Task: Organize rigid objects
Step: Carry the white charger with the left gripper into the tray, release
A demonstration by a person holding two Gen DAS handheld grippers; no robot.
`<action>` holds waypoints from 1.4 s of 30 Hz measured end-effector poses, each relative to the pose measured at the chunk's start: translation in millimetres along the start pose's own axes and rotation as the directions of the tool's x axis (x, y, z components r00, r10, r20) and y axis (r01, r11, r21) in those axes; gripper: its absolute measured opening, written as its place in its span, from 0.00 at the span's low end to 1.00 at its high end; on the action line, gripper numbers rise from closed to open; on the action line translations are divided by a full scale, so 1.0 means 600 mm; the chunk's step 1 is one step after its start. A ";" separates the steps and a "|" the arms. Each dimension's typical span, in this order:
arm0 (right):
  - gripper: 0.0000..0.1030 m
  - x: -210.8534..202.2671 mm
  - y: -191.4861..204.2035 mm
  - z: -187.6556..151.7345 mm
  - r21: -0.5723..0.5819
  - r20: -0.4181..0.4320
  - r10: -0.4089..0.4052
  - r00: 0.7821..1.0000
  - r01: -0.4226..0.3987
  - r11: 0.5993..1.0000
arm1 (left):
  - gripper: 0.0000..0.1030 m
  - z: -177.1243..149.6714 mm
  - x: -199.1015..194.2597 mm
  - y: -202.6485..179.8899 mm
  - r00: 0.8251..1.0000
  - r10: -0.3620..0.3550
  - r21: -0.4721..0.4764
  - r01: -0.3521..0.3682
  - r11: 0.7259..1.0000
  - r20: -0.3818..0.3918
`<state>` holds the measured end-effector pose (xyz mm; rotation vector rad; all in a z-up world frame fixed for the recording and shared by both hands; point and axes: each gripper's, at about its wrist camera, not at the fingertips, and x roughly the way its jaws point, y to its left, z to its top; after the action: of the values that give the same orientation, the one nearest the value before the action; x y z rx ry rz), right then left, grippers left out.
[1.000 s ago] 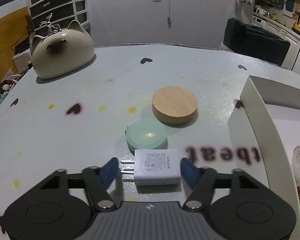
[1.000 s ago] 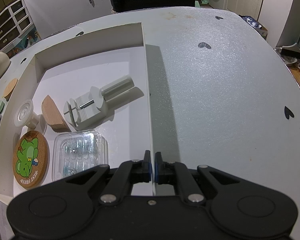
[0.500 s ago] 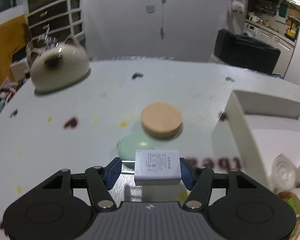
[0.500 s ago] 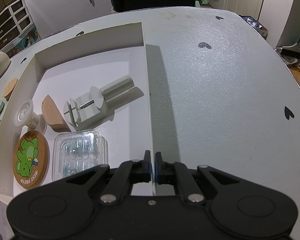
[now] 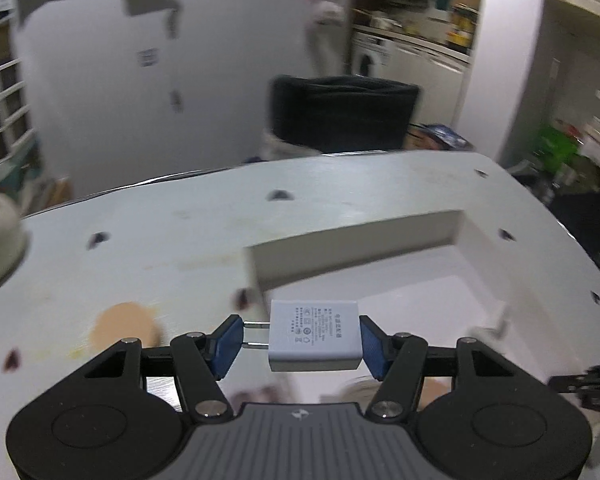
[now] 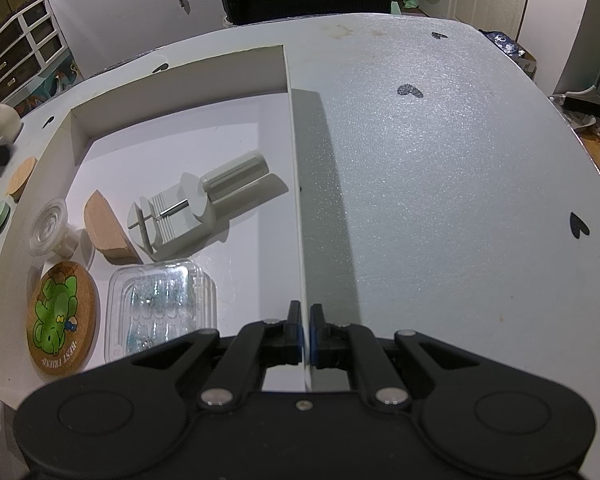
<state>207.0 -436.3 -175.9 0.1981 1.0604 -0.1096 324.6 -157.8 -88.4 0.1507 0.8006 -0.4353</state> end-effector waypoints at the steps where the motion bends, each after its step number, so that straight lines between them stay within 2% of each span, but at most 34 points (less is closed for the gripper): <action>1: 0.05 0.000 0.000 0.001 0.000 0.000 0.000 1.000 0.000 1.000 | 0.60 0.001 0.006 -0.017 1.000 -0.014 0.018 0.014 1.000 -0.003; 7: 0.05 -0.001 0.000 0.002 0.012 0.000 0.005 1.000 -0.005 1.000 | 0.60 0.005 0.051 -0.094 0.995 -0.083 0.118 0.088 0.989 -0.049; 13: 0.05 0.000 -0.005 0.003 0.017 -0.003 0.014 1.000 -0.014 1.000 | 0.60 0.007 0.100 -0.136 0.988 -0.106 0.198 0.126 0.972 -0.109; 19: 0.05 0.001 -0.008 0.004 0.017 -0.004 0.021 1.000 -0.021 1.000 | 0.60 0.011 0.146 -0.141 0.980 -0.121 0.205 0.153 0.967 -0.160; 26: 0.05 0.000 -0.008 0.004 0.017 -0.004 0.022 1.000 -0.021 1.000 | 0.61 0.008 0.165 -0.142 0.971 -0.128 0.194 0.168 0.966 -0.204; 31: 0.05 0.000 -0.008 0.004 0.017 -0.004 0.021 1.000 -0.021 1.000 | 0.84 0.004 0.160 -0.139 0.966 -0.144 0.175 0.183 0.967 -0.214; 37: 0.05 0.000 -0.008 0.004 0.017 -0.004 0.021 1.000 -0.021 1.000 | 0.96 0.004 0.145 -0.139 0.965 -0.161 0.156 0.195 0.968 -0.209; 42: 0.05 0.001 -0.007 0.003 0.010 -0.003 0.021 1.000 -0.021 1.000 | 1.00 0.001 0.120 -0.140 0.966 -0.173 0.146 0.202 0.968 -0.193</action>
<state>208.0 -440.9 -176.0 0.2180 1.0610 -0.0958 332.8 -256.9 -137.3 0.2715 0.9604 -0.6755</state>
